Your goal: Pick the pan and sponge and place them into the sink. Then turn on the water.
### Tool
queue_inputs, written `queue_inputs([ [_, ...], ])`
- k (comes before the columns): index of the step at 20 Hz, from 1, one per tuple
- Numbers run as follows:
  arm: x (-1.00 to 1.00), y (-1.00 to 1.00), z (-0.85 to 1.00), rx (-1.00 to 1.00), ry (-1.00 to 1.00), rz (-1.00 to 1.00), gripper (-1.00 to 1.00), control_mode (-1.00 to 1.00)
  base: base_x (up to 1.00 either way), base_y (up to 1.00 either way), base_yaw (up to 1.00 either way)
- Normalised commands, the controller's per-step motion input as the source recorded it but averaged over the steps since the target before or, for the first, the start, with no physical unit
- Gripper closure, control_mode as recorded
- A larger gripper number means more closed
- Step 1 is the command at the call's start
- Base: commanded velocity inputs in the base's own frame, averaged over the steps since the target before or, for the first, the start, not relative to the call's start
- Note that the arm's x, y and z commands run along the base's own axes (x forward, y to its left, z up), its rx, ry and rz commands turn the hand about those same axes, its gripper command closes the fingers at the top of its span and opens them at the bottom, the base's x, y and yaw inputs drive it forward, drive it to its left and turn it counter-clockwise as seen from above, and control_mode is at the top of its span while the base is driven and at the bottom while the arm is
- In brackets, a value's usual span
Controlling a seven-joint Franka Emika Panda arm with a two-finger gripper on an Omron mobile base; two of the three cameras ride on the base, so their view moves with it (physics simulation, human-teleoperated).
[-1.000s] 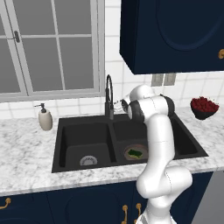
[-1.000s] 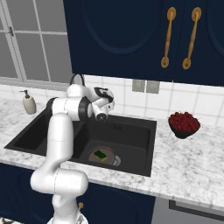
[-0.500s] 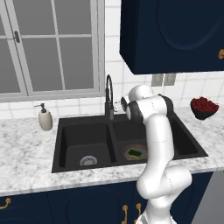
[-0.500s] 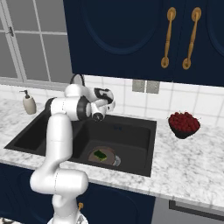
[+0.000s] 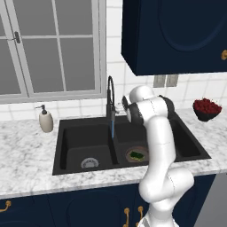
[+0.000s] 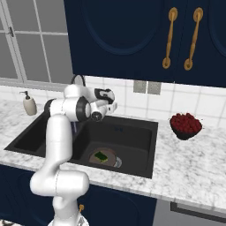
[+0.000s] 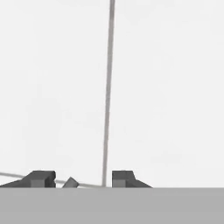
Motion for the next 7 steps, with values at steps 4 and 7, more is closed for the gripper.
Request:
queue_inputs([
  [4, -0.01, -0.94, -0.29, 0.0, 0.04, -0.06, 1.0, -1.0, 0.0, 0.0, 0.0],
  [7, -0.23, -0.85, -0.19, 0.0, 0.05, -0.05, 1.0, -1.0, 0.0, 0.0, 0.0],
])
